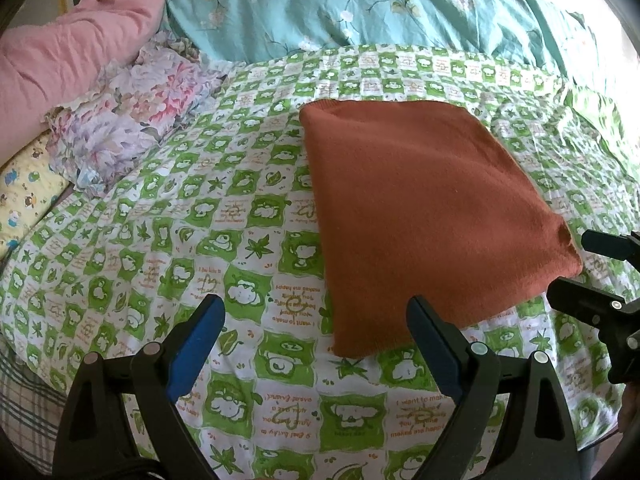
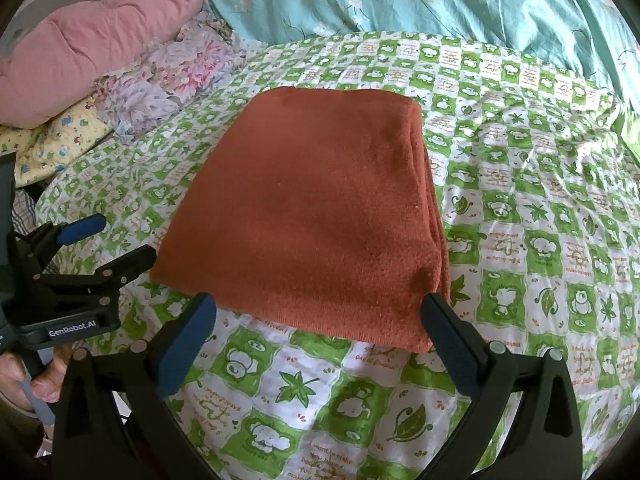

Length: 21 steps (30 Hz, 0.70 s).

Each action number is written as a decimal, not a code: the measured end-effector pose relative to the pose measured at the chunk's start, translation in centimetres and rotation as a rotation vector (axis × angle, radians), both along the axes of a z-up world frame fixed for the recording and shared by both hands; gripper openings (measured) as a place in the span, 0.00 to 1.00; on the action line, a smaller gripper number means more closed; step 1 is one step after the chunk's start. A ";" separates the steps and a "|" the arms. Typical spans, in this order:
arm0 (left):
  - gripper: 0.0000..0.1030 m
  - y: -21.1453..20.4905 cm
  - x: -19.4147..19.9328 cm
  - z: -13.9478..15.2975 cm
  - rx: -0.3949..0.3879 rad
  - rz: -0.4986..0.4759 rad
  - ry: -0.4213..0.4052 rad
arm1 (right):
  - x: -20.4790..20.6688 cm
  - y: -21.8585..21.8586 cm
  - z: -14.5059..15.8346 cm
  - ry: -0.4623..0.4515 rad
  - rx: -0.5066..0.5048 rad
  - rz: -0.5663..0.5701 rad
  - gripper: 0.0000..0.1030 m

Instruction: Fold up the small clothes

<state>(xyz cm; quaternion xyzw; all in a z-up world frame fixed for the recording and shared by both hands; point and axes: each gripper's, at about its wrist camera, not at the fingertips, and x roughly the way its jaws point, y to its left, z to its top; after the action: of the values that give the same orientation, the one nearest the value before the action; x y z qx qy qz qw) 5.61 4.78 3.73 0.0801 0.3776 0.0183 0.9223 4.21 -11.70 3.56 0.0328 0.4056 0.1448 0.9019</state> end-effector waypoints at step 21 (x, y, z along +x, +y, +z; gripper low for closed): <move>0.90 0.1 0.6 0.2 -0.004 0.000 0.000 | 0.8 0.2 0.1 -0.006 0.007 0.006 0.99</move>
<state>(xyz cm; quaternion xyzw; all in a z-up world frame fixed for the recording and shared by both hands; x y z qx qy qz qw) 6.21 4.90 3.98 0.0783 0.3778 0.0175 0.9224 5.05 -11.53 3.64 0.0343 0.4023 0.1490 0.9026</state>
